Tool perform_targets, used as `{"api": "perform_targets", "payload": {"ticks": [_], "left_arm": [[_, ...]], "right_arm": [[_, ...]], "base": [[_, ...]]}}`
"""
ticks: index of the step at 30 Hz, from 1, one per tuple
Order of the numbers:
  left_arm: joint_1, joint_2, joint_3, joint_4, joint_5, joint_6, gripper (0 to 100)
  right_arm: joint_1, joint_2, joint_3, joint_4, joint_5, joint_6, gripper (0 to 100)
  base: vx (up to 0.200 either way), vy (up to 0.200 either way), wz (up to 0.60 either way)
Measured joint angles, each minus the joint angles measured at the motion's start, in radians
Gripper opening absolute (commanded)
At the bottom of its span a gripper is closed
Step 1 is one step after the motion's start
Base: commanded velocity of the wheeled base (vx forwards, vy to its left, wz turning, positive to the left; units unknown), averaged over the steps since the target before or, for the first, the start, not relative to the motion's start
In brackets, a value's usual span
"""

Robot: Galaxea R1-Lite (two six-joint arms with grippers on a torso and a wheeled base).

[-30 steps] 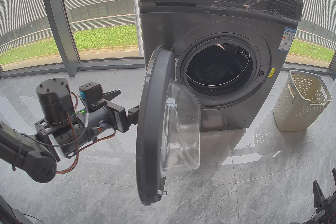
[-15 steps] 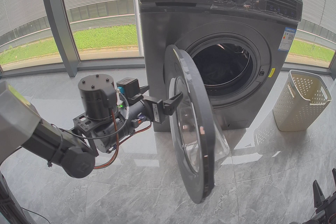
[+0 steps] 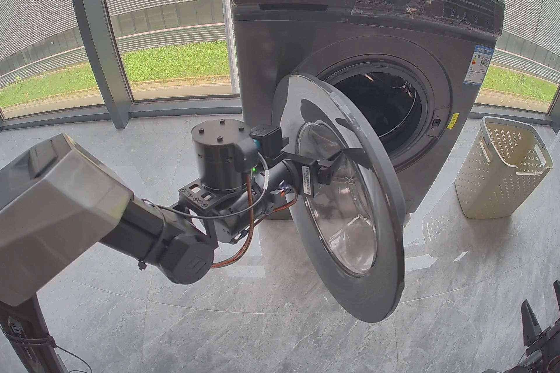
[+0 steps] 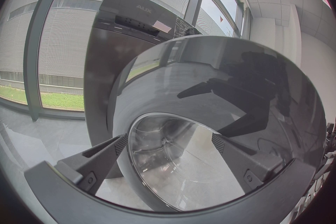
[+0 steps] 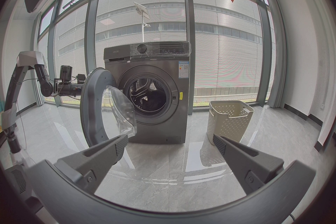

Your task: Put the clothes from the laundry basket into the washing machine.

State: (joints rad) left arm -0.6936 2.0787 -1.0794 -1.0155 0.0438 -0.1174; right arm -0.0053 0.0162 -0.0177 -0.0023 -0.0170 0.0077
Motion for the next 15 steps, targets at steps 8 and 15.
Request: {"api": "perform_targets", "payload": {"ticks": [8, 15], "left_arm": [[-0.012, 0.030, -0.055, 0.018, -0.001, -0.053, 100], [-0.006, 0.026, 0.002, 0.018, 0.016, -0.053, 100]], "right_arm": [[0.001, 0.000, 0.000, 0.000, 0.000, 0.000, 100], [0.001, 0.000, 0.000, 0.000, 0.000, 0.000, 100]], "base": [[0.000, 0.000, 0.00], [0.000, 0.000, 0.00]]}}
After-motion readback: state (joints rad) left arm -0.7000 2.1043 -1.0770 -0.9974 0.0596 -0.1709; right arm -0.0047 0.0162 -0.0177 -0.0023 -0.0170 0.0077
